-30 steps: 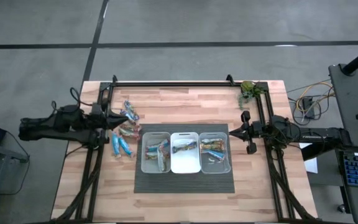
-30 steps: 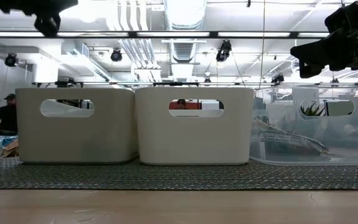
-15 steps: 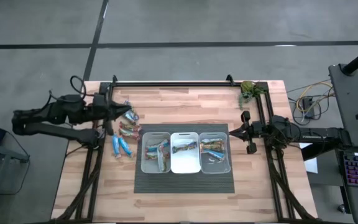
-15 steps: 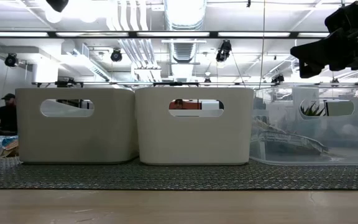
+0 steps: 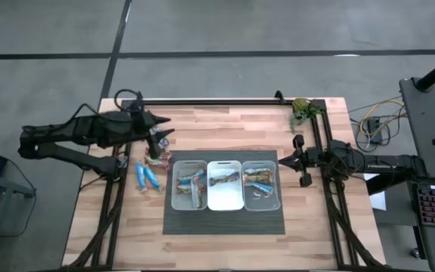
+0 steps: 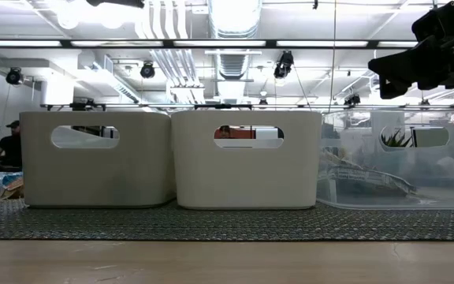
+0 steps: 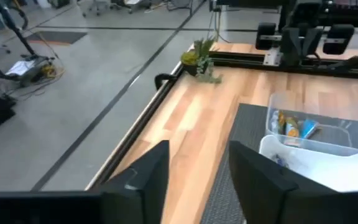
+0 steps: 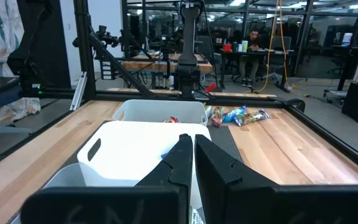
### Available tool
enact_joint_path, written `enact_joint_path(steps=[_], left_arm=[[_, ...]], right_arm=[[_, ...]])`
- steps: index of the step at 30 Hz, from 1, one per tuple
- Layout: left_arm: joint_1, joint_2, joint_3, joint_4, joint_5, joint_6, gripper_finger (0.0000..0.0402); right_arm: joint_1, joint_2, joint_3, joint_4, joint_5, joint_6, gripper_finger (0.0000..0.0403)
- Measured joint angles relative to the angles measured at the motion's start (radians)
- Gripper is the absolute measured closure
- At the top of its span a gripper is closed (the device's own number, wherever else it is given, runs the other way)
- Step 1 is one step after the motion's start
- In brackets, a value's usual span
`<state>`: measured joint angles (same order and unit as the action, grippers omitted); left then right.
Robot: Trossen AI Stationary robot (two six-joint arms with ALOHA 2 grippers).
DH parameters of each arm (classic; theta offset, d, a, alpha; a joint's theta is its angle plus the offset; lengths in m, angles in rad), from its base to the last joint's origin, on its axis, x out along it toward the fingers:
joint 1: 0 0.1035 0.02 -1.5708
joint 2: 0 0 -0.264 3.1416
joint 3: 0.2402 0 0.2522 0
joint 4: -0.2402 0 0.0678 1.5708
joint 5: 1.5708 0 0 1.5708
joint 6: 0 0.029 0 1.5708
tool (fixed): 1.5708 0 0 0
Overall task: Pick and place Granola Bars by type
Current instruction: Put the top blue granola bar into the white bin
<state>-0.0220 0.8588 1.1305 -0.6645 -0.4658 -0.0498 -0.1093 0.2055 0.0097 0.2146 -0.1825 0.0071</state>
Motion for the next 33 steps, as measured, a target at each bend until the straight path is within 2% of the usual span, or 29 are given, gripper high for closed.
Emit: enact_joint_path(steps=[4,16,28,33], left_arm=[[0.015,0.042,0.083,-0.126,-0.005,0.016,0.0229],[0.122,0.171,0.306,-0.474,0.004,0.053,0.0227],[0.301,0.230,0.339,-0.590,0.196,0.025,0.0227],[0.364,0.263,0.341,-0.610,0.217,0.000,0.0227]], right_arm=[[0.000,0.000,0.000,0.000,0.000,0.000,0.0394],[0.000,0.000,0.000,0.000,0.000,0.000,0.0394],[0.000,0.000,0.000,0.000,0.000,0.000,0.0394],[0.000,0.000,0.000,0.000,0.000,0.000,0.0394]])
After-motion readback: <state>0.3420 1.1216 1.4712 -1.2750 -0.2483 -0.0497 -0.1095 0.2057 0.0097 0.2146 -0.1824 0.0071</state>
